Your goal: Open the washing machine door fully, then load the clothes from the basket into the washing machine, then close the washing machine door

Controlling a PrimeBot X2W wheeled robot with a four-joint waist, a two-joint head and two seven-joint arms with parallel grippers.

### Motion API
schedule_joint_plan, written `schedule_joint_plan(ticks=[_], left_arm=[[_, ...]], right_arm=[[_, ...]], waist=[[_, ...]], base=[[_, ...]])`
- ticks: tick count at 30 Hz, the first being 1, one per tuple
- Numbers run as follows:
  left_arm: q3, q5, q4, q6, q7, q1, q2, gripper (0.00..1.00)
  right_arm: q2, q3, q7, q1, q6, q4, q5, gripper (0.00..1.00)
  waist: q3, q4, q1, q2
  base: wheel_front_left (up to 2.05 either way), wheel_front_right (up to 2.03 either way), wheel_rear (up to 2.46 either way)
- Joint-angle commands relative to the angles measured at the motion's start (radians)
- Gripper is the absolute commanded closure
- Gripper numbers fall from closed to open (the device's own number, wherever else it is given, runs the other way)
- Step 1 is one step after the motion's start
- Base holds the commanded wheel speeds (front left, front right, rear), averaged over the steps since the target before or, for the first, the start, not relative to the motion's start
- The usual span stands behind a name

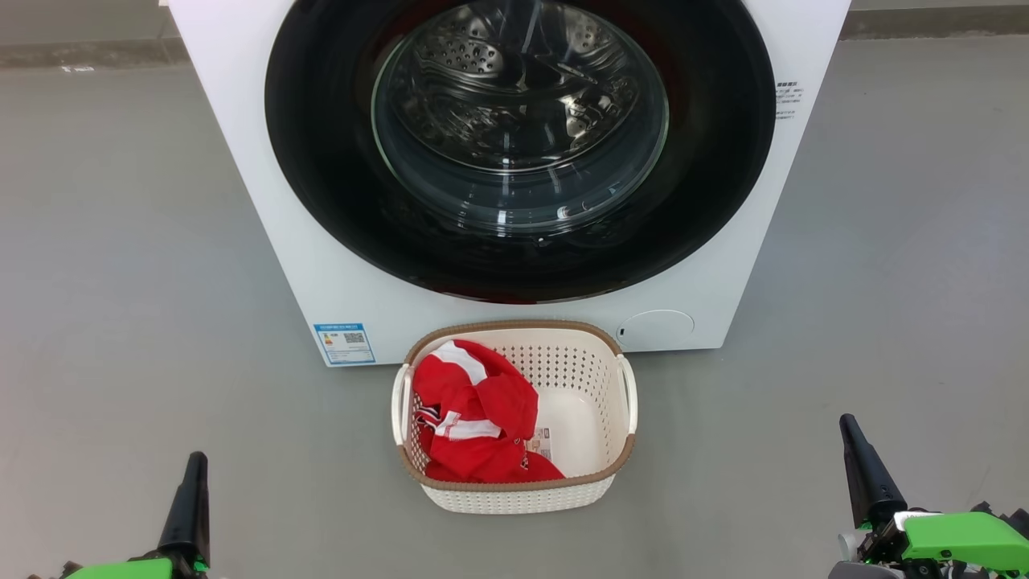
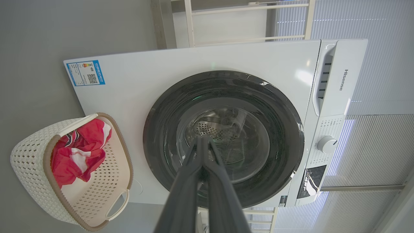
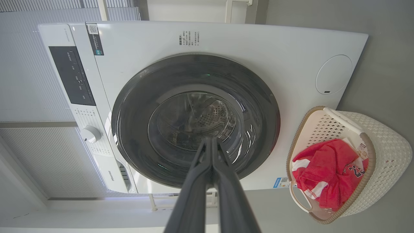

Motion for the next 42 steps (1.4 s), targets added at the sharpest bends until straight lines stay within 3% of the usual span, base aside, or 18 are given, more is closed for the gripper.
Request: schedule_joint_plan(ticks=[1,42], left_arm=[[0.032,0.003,-0.020,-0.004,0.003,-0.039,0.016,1.00],[0.031,0.003,-0.020,-0.004,0.003,-0.039,0.016,1.00]], right_arm=[[-0.008,0.024,0.007,-0.041,-0.001,-0.025,-0.003,1.00],[-0.008,0.024,0.007,-0.041,-0.001,-0.025,-0.003,1.00]], waist=[[0.000,0.000,0.0000,0.0000],[0.000,0.000,0.0000,0.0000]], base=[[0.00,0.00,0.00],[0.00,0.00,0.00]])
